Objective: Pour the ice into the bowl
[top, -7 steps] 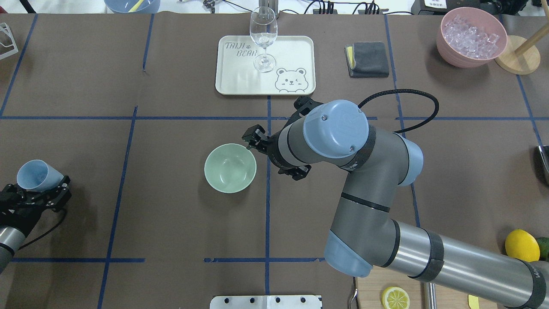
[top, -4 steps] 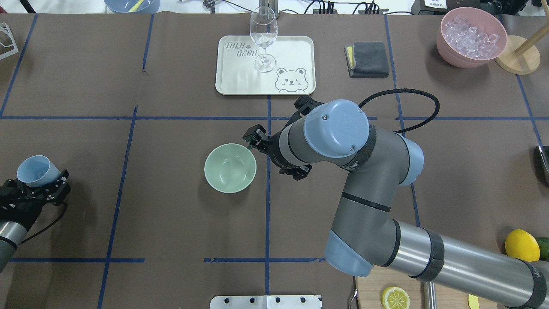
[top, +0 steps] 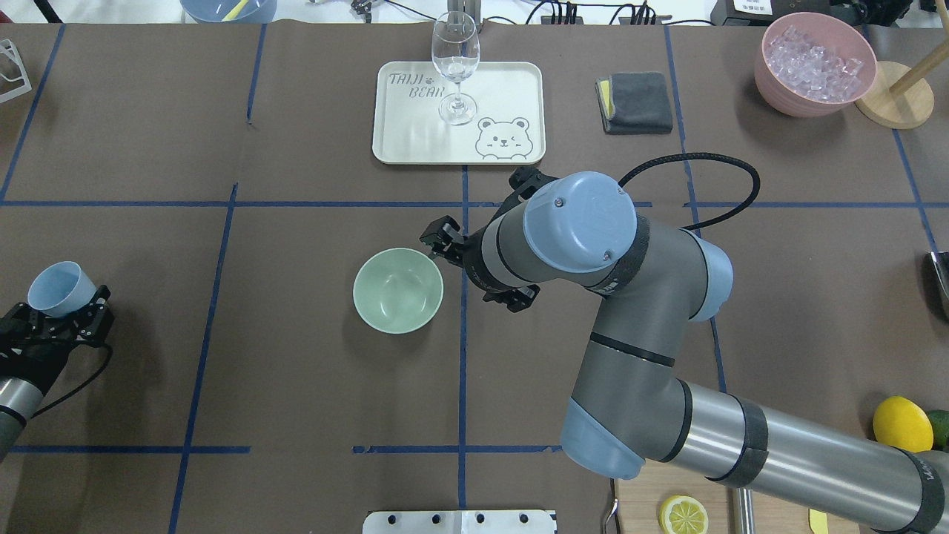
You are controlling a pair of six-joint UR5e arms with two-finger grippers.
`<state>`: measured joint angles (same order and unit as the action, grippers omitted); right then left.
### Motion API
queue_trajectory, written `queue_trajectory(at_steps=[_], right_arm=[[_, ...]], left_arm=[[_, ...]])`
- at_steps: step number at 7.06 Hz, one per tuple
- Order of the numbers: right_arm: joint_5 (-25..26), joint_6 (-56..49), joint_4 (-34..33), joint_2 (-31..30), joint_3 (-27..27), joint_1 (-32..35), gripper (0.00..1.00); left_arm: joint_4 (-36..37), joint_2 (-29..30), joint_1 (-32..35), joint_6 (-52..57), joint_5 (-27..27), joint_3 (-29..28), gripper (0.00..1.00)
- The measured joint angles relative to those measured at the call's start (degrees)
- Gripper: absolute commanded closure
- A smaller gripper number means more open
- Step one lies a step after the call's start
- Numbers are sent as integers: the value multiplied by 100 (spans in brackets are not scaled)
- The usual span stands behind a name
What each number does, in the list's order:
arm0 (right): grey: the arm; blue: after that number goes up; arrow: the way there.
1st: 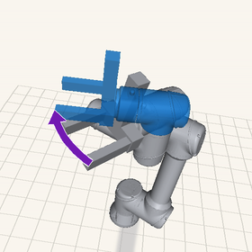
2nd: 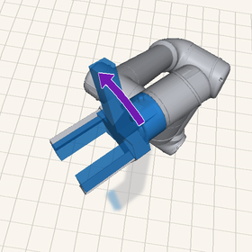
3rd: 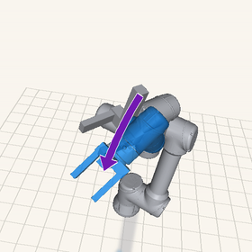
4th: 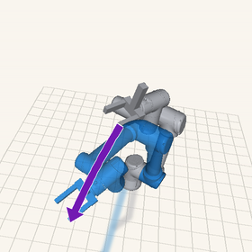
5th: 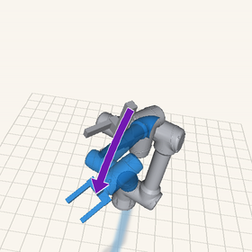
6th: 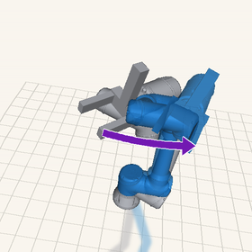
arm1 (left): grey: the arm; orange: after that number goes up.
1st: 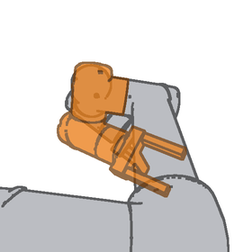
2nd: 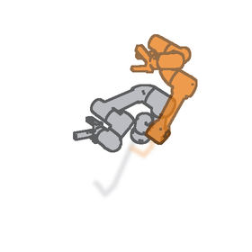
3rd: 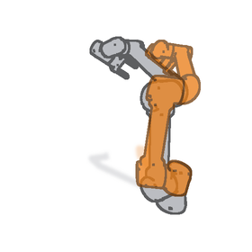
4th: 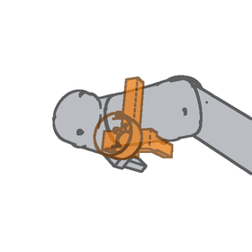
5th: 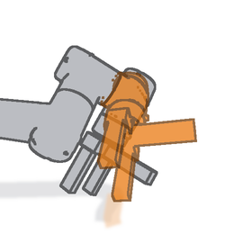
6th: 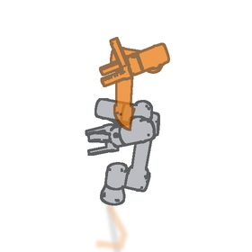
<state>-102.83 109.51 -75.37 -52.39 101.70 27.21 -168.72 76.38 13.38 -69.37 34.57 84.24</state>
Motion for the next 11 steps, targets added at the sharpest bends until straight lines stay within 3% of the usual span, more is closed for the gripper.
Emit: queue_trajectory(at_steps=[1,3,5,8,11], right_arm=[[10,1,-22,-10,64,55,0],[17,-70,-168,-479,697,402,0],[-3,-565,-211,-1119,1143,852,0],[-59,-1191,-175,-1703,1209,1329,0],[-132,-1493,-177,-2014,1182,1550,0]], left_arm=[[-227,1,81,498,20,164,100],[-828,310,174,2123,134,431,100],[-888,1198,210,3472,507,590,100],[391,2184,181,5686,591,1075,100],[1091,2654,125,7412,513,1095,100]])
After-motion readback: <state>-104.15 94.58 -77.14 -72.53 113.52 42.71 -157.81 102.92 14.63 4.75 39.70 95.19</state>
